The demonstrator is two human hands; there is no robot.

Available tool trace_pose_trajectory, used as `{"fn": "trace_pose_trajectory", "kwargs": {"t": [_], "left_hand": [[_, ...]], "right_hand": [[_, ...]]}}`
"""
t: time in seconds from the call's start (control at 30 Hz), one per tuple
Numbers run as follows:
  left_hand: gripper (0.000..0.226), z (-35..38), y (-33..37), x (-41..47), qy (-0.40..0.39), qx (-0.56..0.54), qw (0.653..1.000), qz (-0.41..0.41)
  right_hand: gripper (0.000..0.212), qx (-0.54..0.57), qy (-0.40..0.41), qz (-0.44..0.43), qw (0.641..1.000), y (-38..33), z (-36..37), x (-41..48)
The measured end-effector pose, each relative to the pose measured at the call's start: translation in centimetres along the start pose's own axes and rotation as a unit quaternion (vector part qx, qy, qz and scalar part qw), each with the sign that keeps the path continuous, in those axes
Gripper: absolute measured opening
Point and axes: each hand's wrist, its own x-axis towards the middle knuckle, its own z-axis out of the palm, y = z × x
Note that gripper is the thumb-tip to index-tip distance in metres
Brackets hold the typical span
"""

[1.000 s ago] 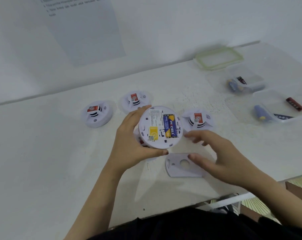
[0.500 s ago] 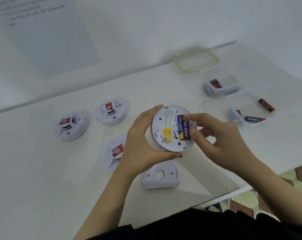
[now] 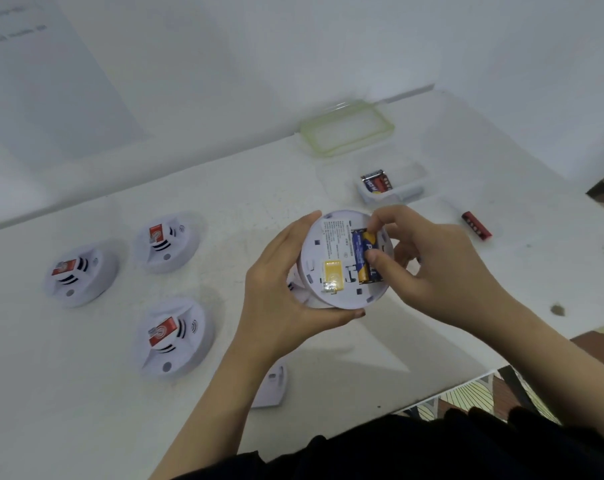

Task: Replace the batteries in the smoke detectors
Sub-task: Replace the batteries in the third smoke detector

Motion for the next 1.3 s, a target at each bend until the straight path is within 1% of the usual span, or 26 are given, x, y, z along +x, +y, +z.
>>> {"fn": "trace_pose_trajectory", "kwargs": {"t": [0.1,0.27,0.37,0.43,0.5,0.57,0.73,0.8,0.9,0.97,1.03,1.1,1.17,1.23,1.3], "left_hand": [[0.092,1.5,0.5,0.8,0.007,0.000,1.000,-0.004],[0.090,3.7,1.7,2.0,0.015,-0.010,1.000,-0.004],[0.093,4.7,2.0,2.8,0.025,-0.038,0.999,-0.022],[0.094,5.4,2.1,3.3,0.034,-0.044,0.998,-0.020],[0.094,6.2,2.3,3.7,0.041,-0.044,0.998,-0.017],[0.094,7.0,2.5,3.9,0.042,-0.045,0.998,-0.019],[0.090,8.5,2.5,4.2,0.048,-0.039,0.998,-0.020],[0.090,8.8,2.4,4.3,0.051,-0.035,0.998,-0.019],[0.090,9.3,2.2,4.5,0.055,-0.030,0.998,-0.025],[0.090,9.6,2.1,4.6,0.061,-0.031,0.997,-0.034],[0.089,9.9,2.0,4.7,0.073,-0.030,0.996,-0.037],[0.089,10.1,1.8,4.9,0.084,-0.029,0.995,-0.039],[0.091,10.1,1.5,5.2,0.090,-0.025,0.995,-0.039],[0.090,10.0,1.2,5.3,0.102,-0.028,0.993,-0.044],[0.088,9.9,1.1,5.5,0.119,-0.045,0.990,-0.056]], "right_hand": [[0.024,0.006,-0.017,0.007,1.000,1.2,-1.4,0.3],[0.023,0.014,-0.028,-0.004,1.000,2.7,-3.4,0.7],[0.024,0.035,0.001,-0.014,0.999,3.9,-4.0,0.8],[0.024,0.022,0.033,-0.036,0.999,4.7,-4.2,0.8],[0.021,0.021,0.054,-0.046,0.997,5.5,-4.5,0.9],[0.017,0.028,0.057,-0.038,0.997,6.1,-4.9,1.1],[0.019,0.017,0.010,-0.021,1.000,7.1,-6.0,1.7],[0.022,0.013,-0.007,-0.027,1.000,7.2,-6.3,2.0],[0.030,0.038,-0.028,-0.029,0.998,7.4,-6.7,2.4],[0.029,0.034,-0.030,-0.034,0.998,7.8,-6.9,2.5],[0.027,0.017,-0.002,-0.050,0.999,8.2,-6.8,2.4],[0.031,0.010,0.057,-0.075,0.995,8.5,-6.6,2.2],[0.030,0.040,0.110,-0.086,0.989,8.8,-6.6,2.1],[0.029,0.074,0.135,-0.061,0.986,9.1,-6.9,1.9],[0.024,0.071,0.122,-0.025,0.990,9.8,-7.5,2.0]]}}
